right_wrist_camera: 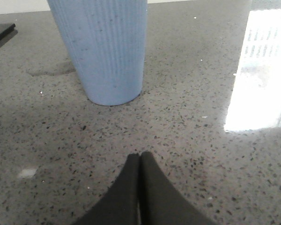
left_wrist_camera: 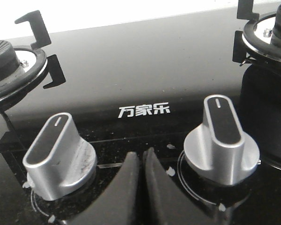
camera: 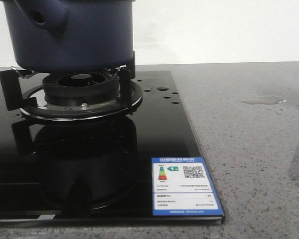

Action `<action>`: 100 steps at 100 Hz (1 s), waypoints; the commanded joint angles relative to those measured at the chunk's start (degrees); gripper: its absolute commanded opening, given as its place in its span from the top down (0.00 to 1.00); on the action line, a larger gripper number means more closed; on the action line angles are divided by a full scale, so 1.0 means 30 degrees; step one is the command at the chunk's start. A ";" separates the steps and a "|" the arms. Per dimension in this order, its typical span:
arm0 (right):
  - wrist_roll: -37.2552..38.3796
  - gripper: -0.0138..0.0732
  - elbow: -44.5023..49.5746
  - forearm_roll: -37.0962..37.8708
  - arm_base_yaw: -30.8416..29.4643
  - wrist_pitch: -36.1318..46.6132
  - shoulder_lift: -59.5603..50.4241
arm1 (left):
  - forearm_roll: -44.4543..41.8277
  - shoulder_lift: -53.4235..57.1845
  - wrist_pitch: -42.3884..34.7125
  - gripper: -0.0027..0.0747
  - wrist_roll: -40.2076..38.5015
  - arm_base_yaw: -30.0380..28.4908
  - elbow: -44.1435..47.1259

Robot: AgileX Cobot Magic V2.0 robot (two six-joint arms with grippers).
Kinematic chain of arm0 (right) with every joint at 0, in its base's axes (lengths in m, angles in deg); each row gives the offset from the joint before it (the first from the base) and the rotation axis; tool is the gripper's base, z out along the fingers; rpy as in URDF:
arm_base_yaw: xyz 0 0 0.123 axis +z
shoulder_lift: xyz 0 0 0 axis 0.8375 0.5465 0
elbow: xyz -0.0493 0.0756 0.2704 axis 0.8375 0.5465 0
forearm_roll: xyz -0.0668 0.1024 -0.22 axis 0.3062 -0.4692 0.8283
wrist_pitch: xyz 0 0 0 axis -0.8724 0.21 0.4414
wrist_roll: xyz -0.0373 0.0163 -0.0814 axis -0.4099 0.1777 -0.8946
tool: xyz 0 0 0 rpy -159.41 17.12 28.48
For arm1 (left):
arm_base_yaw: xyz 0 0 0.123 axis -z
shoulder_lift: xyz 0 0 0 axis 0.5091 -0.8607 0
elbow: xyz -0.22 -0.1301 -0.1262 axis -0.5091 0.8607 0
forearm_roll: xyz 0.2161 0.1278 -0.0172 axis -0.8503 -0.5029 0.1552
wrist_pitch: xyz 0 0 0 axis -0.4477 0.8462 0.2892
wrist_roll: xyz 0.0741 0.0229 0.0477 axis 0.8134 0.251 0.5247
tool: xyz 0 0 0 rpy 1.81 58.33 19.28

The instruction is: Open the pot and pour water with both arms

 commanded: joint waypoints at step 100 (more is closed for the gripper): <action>0.0416 0.93 0.0248 -0.3615 -0.0093 0.7903 -0.0333 | 0.2758 0.0489 -0.2122 0.99 -0.0109 -0.0025 0.0648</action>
